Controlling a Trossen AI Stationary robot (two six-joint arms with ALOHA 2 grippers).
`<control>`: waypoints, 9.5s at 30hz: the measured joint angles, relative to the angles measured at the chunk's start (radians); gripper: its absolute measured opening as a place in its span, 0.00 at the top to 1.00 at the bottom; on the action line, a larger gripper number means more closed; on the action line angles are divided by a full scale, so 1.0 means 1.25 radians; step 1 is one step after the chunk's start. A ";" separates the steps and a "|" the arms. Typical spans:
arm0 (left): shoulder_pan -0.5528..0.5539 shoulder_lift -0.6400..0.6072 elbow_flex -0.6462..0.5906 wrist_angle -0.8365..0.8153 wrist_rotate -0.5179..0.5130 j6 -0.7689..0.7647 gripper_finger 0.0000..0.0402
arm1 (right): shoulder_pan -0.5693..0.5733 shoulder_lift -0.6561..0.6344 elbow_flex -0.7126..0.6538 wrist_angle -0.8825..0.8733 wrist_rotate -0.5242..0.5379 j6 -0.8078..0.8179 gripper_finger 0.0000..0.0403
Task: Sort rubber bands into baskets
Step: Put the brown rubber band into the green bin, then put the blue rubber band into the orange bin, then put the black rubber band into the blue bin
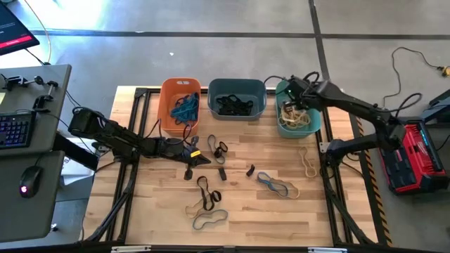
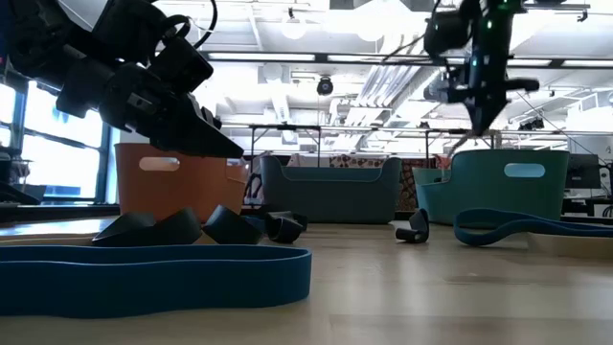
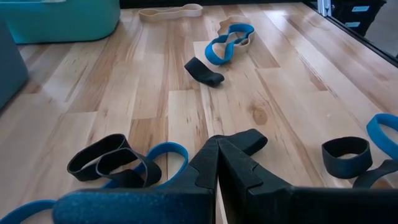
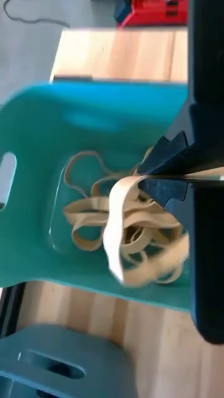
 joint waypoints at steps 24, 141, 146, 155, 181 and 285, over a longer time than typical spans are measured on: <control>0.000 0.000 0.000 0.000 0.000 0.002 1.00 | -0.073 -0.001 -0.197 0.151 0.032 -0.003 0.76; 0.092 -0.237 0.559 -1.074 -0.334 0.144 1.00 | 0.898 -0.058 -0.297 0.713 0.370 -0.024 1.00; 0.162 -0.263 0.559 -1.128 -0.389 0.108 1.00 | 0.898 -0.058 -0.297 0.713 0.370 -0.024 1.00; 0.357 -0.249 0.559 -1.159 -0.371 0.120 1.00 | 0.898 -0.058 -0.297 0.713 0.370 -0.024 1.00; 0.629 0.061 0.558 -1.094 -0.215 0.222 1.00 | 0.898 -0.058 -0.297 0.712 0.355 -0.024 1.00; 0.073 -0.323 -0.019 -0.143 0.062 0.031 0.67 | 0.206 0.302 0.222 0.419 -0.115 -0.438 1.00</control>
